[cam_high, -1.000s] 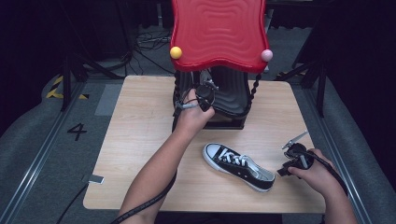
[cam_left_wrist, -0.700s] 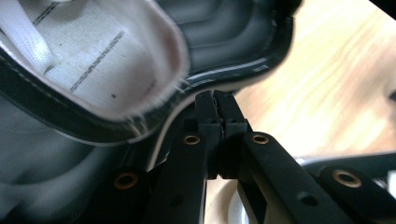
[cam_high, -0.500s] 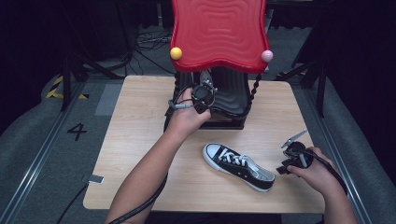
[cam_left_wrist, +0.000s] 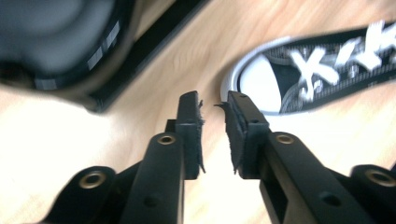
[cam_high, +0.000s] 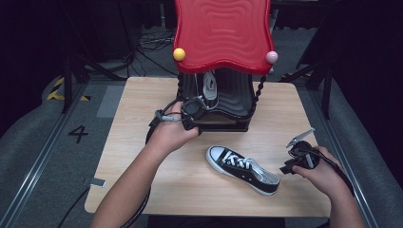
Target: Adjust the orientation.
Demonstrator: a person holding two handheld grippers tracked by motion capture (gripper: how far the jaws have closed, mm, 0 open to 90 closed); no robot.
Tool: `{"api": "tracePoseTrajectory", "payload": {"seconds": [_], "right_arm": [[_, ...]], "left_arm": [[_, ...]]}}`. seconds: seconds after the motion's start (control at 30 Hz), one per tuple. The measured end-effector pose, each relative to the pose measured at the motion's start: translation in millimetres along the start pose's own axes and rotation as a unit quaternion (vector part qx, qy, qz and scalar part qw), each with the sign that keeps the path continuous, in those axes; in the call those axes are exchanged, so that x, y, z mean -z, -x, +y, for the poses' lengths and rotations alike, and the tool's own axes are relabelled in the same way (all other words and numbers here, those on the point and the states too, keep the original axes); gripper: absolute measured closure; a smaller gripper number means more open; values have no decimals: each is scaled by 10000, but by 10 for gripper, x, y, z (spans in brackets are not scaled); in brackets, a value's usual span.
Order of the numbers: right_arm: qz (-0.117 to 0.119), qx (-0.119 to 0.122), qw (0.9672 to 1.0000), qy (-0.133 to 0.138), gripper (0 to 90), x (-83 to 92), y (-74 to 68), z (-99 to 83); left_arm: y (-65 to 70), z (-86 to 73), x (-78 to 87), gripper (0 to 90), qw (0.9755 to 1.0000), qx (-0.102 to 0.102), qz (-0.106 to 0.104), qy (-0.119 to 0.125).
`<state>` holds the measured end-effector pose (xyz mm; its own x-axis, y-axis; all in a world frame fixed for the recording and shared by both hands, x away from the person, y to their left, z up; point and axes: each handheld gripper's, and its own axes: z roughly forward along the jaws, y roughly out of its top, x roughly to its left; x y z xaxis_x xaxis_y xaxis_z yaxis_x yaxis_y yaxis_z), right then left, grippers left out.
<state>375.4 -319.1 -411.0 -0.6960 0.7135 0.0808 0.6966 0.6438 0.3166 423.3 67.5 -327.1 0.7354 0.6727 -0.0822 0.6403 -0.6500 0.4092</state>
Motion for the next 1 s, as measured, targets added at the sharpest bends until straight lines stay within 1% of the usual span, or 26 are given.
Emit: {"api": "tracePoseTrajectory", "payload": {"seconds": [0.1,0.13,0.17,0.2,0.27,0.3,0.33,0.43,0.47,0.5,0.53,0.6,0.67,0.8,0.9,0.93,0.97,1.0], "right_arm": [[78,8,9999,126,664,53,-24,39],[99,-17,9998,145,670,66,-37,49],[125,-46,9997,189,679,86,-54,63],[148,-69,9996,222,687,99,-65,70],[172,-76,9993,321,696,131,-108,91],[200,-66,9991,365,696,143,-129,102],[210,-41,9991,371,697,157,-155,115],[207,147,9987,448,705,210,-228,165],[219,211,9982,515,702,236,-266,188],[265,336,9973,599,691,264,-320,228],[277,415,9967,640,681,270,-346,248],[331,547,9957,669,672,269,-407,300],[382,688,9947,659,667,243,-473,368],[401,900,9932,620,664,160,-560,486],[444,1016,9922,571,667,76,-603,565],[446,1039,9921,541,670,45,-609,588],[446,1039,9921,541,670,45,-609,588],[440,1075,9920,499,672,3,-611,616]], "left_arm": [[-43,-169,-18,741,9999,130,-24,-54],[-60,-244,-22,740,9998,172,-13,-37],[-66,-288,-27,738,9998,209,2,-15],[-72,-355,-36,730,9997,252,-26,-45],[-74,-440,-50,719,9996,273,-46,-56],[-66,-483,-62,717,9995,318,-50,-61],[-56,-533,-81,715,9993,342,-80,-127],[-50,-639,-119,708,9988,407,-130,-227],[-55,-662,-131,705,9987,419,-124,-280],[-71,-695,-137,694,9984,433,-104,-345],[-84,-722,-135,693,9982,498,-77,-340],[-110,-770,-137,688,9978,561,-54,-362],[-136,-833,-142,681,9970,678,-35,-375],[-175,-942,-130,678,9960,798,-16,-412],[-220,-1036,-110,675,9948,934,21,-414],[-235,-1070,-107,675,9940,1007,9,-423],[-235,-1070,-107,675,9940,1007,9,-423],[-245,-1094,-103,675,9935,1059,24,-429]]}}
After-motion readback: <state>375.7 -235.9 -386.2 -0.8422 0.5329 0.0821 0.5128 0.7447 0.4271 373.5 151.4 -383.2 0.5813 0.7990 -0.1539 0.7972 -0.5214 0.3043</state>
